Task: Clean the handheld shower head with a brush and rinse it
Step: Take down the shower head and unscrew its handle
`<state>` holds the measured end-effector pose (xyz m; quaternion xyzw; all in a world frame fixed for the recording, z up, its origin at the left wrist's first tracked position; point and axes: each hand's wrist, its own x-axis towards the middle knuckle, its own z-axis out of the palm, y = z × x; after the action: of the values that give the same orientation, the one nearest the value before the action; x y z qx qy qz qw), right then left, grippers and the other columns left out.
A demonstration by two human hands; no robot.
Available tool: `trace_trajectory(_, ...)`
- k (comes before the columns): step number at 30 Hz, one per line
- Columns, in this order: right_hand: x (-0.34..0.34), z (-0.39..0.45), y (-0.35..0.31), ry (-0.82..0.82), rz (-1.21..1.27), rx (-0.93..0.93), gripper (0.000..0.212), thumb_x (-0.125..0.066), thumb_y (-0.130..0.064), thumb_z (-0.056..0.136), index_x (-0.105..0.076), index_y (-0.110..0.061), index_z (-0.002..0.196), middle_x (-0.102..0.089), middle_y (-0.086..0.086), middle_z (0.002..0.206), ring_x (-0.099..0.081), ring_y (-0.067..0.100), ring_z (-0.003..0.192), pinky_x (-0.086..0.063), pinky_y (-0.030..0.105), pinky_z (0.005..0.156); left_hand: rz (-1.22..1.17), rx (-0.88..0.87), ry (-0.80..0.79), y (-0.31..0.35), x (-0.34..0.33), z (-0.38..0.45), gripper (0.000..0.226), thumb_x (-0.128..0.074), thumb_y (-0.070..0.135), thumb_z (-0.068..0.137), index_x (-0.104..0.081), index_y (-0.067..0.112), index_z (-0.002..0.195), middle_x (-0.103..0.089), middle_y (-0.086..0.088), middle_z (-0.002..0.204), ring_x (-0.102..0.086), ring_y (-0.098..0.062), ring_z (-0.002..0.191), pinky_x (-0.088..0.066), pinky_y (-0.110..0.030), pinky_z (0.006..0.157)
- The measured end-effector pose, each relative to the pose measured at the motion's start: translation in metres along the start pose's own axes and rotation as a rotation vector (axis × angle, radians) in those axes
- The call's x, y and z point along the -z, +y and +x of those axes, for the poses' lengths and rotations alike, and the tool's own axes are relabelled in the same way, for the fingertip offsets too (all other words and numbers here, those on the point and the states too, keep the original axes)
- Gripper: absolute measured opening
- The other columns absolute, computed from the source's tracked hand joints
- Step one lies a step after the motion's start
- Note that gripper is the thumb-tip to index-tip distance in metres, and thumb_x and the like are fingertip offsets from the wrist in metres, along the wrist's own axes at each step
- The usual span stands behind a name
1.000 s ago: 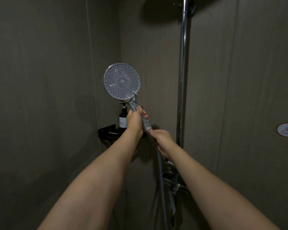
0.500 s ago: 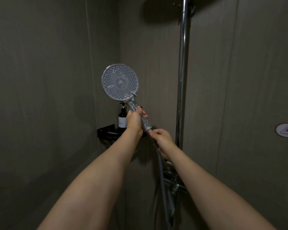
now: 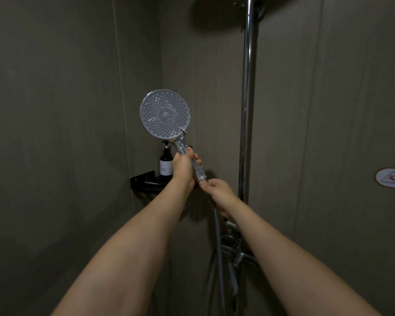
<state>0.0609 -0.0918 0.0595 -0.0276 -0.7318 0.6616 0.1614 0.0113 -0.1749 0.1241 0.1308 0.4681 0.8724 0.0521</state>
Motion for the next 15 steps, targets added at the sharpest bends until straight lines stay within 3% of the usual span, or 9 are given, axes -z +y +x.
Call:
trace_trajectory(3, 0.000, 0.001, -0.001, 0.007, 0.103, -0.046, 0.028, -0.044, -0.031, 0.098, -0.065, -0.016, 0.086, -0.067, 0.007, 0.084, -0.063, 0.024, 0.084, -0.047, 0.045, 0.095, 0.006, 0.000, -0.006, 0.000, -0.002, 0.000, 0.016, -0.042, 0.017, 0.099, -0.046, 0.016, 0.083, -0.046, -0.002, 0.066, -0.044, -0.014, 0.057, -0.041, -0.028, 0.059)
trace_trajectory(8, 0.004, 0.003, 0.005, 0.019, 0.053, -0.017, 0.017, -0.055, -0.029, 0.091, -0.065, -0.015, 0.090, -0.066, 0.020, 0.104, -0.061, 0.038, 0.105, -0.043, 0.054, 0.102, 0.003, 0.004, -0.019, -0.001, -0.006, -0.001, 0.017, -0.042, 0.017, 0.099, -0.044, 0.017, 0.081, -0.045, -0.002, 0.065, -0.044, -0.014, 0.054, -0.040, -0.029, 0.055)
trace_trajectory(11, 0.005, 0.003, 0.005, 0.021, 0.106, -0.034, 0.026, -0.046, -0.028, 0.096, -0.067, -0.015, 0.087, -0.067, 0.011, 0.092, -0.061, 0.027, 0.094, -0.045, 0.042, 0.099, 0.013, 0.015, -0.012, -0.002, -0.006, -0.002, 0.018, -0.042, 0.017, 0.098, -0.044, 0.017, 0.081, -0.045, -0.001, 0.064, -0.044, -0.012, 0.051, -0.040, -0.027, 0.053)
trace_trajectory(15, 0.008, 0.003, 0.008, 0.026, 0.090, -0.021, 0.030, -0.051, -0.025, 0.094, -0.069, -0.015, 0.072, -0.067, 0.006, 0.078, -0.060, 0.024, 0.078, -0.046, 0.041, 0.084, 0.011, 0.018, -0.013, -0.003, -0.008, -0.004, 0.018, -0.042, 0.017, 0.099, -0.044, 0.018, 0.081, -0.045, -0.001, 0.064, -0.044, -0.013, 0.051, -0.040, -0.026, 0.053)
